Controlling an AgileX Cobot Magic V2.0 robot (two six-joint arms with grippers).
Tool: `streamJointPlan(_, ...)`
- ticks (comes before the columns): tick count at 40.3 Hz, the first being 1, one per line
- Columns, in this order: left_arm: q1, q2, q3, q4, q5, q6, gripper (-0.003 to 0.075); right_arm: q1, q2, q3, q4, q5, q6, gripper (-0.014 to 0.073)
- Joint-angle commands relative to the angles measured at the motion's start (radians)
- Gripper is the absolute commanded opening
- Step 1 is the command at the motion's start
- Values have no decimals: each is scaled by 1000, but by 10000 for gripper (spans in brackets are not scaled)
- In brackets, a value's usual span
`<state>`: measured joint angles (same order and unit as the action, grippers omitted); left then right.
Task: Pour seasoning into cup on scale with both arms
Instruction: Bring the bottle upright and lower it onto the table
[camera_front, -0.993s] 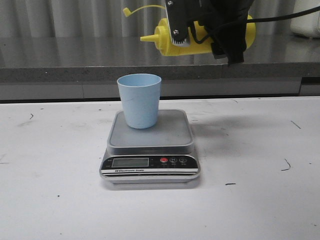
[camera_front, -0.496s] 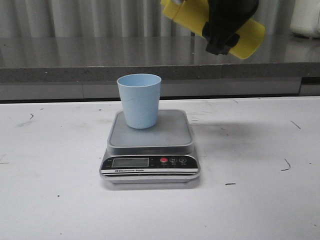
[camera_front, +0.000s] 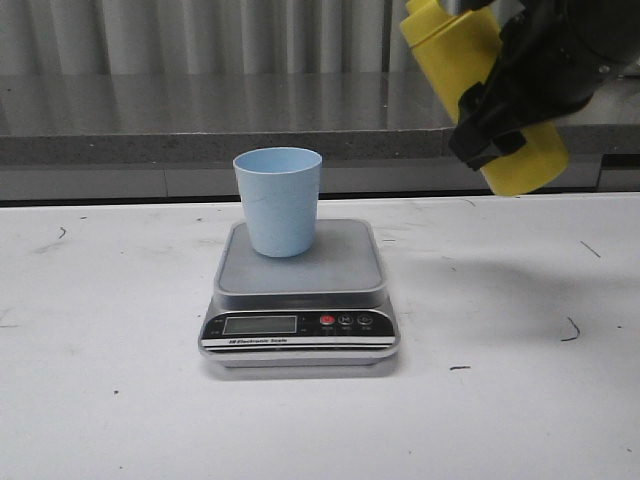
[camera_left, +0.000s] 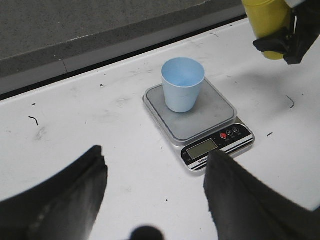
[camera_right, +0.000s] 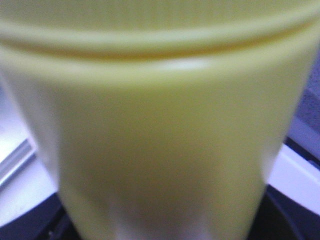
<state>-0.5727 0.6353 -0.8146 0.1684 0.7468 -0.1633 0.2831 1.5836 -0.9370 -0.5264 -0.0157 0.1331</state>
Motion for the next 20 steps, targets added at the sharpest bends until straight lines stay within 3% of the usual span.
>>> streamJointPlan(1,-5,0,-26,-1,-77,-2,421,-56,-56,83,80,-339,0,300)
streamJointPlan(9,-5,0,-26,-1,-77,-2,421,-136,-35,266,223,-740,-122,300)
streamJointPlan(14,-5,0,-26,-1,-77,-2,421,-165,37,323,256,-1017,-126,300)
streamJointPlan(20,-5,0,-26,-1,-77,-2,421,-165,147,329,287,-1140,-124,300)
